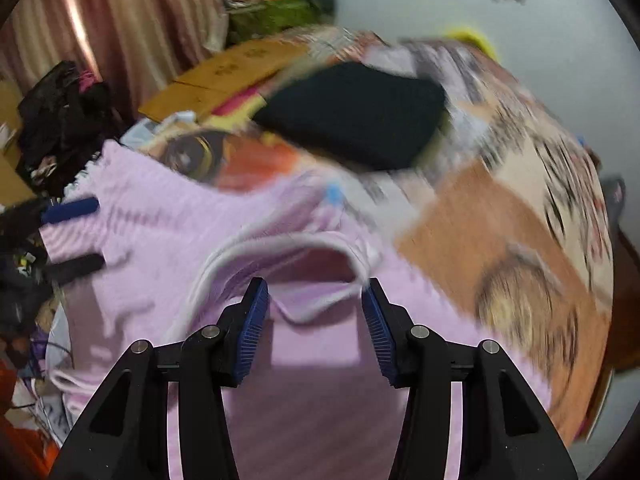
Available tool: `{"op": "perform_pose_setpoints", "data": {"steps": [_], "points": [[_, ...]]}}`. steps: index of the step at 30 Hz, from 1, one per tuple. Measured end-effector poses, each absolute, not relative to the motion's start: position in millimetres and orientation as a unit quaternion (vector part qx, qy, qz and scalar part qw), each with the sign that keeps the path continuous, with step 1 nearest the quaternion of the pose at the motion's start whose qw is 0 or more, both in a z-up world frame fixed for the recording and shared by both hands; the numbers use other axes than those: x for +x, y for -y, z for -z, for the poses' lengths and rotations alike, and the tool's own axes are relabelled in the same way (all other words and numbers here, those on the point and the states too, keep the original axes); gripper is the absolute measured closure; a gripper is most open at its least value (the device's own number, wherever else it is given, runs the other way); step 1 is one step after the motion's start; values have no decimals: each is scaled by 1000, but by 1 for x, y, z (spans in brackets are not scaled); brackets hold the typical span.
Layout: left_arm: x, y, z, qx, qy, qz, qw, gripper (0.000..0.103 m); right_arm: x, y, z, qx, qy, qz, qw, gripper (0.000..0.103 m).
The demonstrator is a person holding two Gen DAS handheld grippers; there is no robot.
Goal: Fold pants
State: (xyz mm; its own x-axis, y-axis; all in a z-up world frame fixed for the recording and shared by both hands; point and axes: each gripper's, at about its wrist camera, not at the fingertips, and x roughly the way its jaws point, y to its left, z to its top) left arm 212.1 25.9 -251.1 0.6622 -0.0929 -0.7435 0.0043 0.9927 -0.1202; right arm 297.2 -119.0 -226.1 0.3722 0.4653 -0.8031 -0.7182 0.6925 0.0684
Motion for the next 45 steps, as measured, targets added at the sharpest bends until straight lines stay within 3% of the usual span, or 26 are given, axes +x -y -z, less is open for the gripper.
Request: {"op": "perform_pose_setpoints", "data": {"steps": [15, 20, 26, 30, 33, 34, 42, 45], "points": [[190, -1, 276, -103, -471, 137, 865, 30, 212, 224, 206, -85, -411, -261, 869, 53], [185, 19, 300, -88, -506, 146, 846, 30, 173, 267, 221, -28, -422, -210, 881, 51], [183, 13, 310, -151, -506, 155, 835, 30, 138, 293, 248, 37, -450, -183, 873, 43], [180, 22, 303, -132, -498, 166, 841, 48, 123, 302, 256, 65, -453, -178, 871, 41], [180, 26, 298, -133, -495, 179, 840, 73, 117, 301, 260, 57, -461, -181, 867, 39], [180, 27, 296, -135, -494, 184, 839, 78, 115, 299, 261, 51, -460, -181, 868, 39], [171, 35, 271, -122, -466, 188, 856, 86, 109, 303, 272, 35, -440, -150, 885, 39], [168, 31, 255, -123, -449, 189, 865, 88, 109, 303, 275, 40, -436, -157, 885, 53]]}}
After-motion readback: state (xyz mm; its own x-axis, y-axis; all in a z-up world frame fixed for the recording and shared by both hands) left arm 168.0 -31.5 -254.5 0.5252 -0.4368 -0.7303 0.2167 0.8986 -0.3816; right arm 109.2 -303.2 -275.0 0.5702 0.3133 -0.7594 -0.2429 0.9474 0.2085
